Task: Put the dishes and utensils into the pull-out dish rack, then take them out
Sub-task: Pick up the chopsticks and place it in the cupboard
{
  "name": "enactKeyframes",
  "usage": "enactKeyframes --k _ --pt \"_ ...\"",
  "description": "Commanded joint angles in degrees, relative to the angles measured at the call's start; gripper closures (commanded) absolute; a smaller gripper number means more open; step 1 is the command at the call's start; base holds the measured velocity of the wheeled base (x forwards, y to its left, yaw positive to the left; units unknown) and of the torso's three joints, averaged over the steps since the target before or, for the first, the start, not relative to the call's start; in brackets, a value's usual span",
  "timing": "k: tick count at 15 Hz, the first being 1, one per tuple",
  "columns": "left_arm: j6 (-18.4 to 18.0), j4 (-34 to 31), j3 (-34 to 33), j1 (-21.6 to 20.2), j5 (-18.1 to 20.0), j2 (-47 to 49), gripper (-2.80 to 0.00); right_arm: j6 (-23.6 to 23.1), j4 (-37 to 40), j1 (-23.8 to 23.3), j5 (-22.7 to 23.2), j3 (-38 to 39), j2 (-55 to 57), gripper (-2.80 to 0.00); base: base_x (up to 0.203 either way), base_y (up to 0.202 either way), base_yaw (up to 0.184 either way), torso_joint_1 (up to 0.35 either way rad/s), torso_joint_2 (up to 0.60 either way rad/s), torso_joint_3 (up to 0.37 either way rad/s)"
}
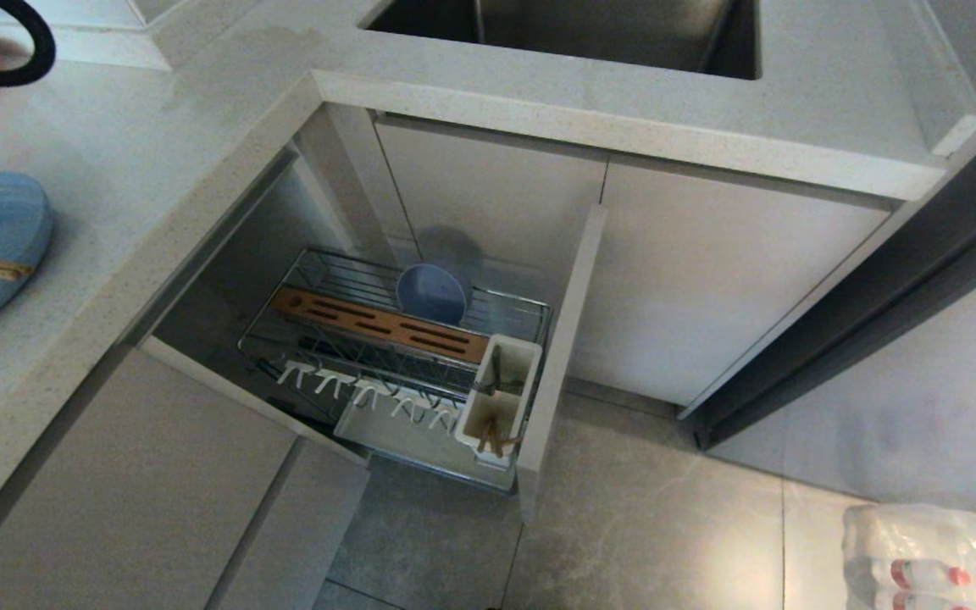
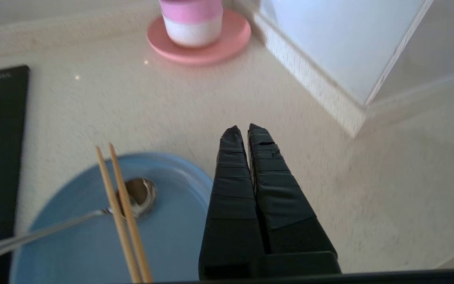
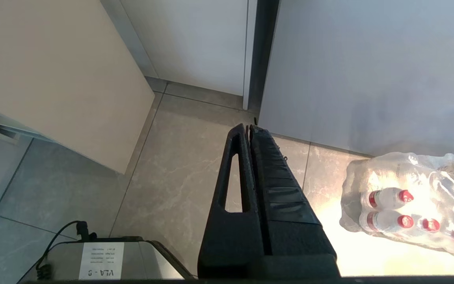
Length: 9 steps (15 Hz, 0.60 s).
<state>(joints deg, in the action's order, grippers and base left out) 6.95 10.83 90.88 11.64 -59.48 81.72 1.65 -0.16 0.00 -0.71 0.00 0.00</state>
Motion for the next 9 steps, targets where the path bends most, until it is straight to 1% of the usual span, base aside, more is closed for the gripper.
enactKeyframes --k 1,3,4,5,6,7,8,9 --pt "0.3 -0.1 -0.7 0.1 -0.4 1.9 0.00 0.0 0.0 0.0 0.0 0.0 0.1 0.00 0.000 0.000 0.000 0.000 0.00 0.000" --pt "0.2 -0.7 -0.8 2.7 -0.4 0.1 0.00 0.0 0.0 0.0 0.0 0.0 0.1 0.00 0.000 0.000 0.000 0.000 0.00 0.000" --pt "0.1 -1.1 -1.4 4.8 0.1 -1.7 0.00 0.0 0.0 0.0 0.0 0.0 0.1 0.00 0.000 0.000 0.000 0.000 0.00 0.000" --pt "-1.0 -2.0 -2.1 7.1 2.2 -4.1 0.00 0.0 0.0 0.0 0.0 0.0 0.1 0.00 0.000 0.000 0.000 0.000 0.00 0.000" --pt "-3.9 -3.1 -2.3 8.2 7.6 -6.6 0.00 0.0 0.0 0.0 0.0 0.0 0.1 0.00 0.000 0.000 0.000 0.000 0.00 0.000" --pt "-7.1 -3.7 -2.8 8.6 12.8 -9.2 0.00 0.0 0.0 0.0 0.0 0.0 0.1 0.00 0.000 0.000 0.000 0.000 0.00 0.000" --pt "-10.5 -4.7 -3.4 8.4 18.8 -11.4 0.00 0.0 0.0 0.0 0.0 0.0 0.1 0.00 0.000 0.000 0.000 0.000 0.00 0.000" --pt "-12.2 -7.4 -3.6 6.6 21.4 -12.8 0.00 0.0 0.0 0.0 0.0 0.0 0.1 0.00 0.000 0.000 0.000 0.000 0.00 0.000"
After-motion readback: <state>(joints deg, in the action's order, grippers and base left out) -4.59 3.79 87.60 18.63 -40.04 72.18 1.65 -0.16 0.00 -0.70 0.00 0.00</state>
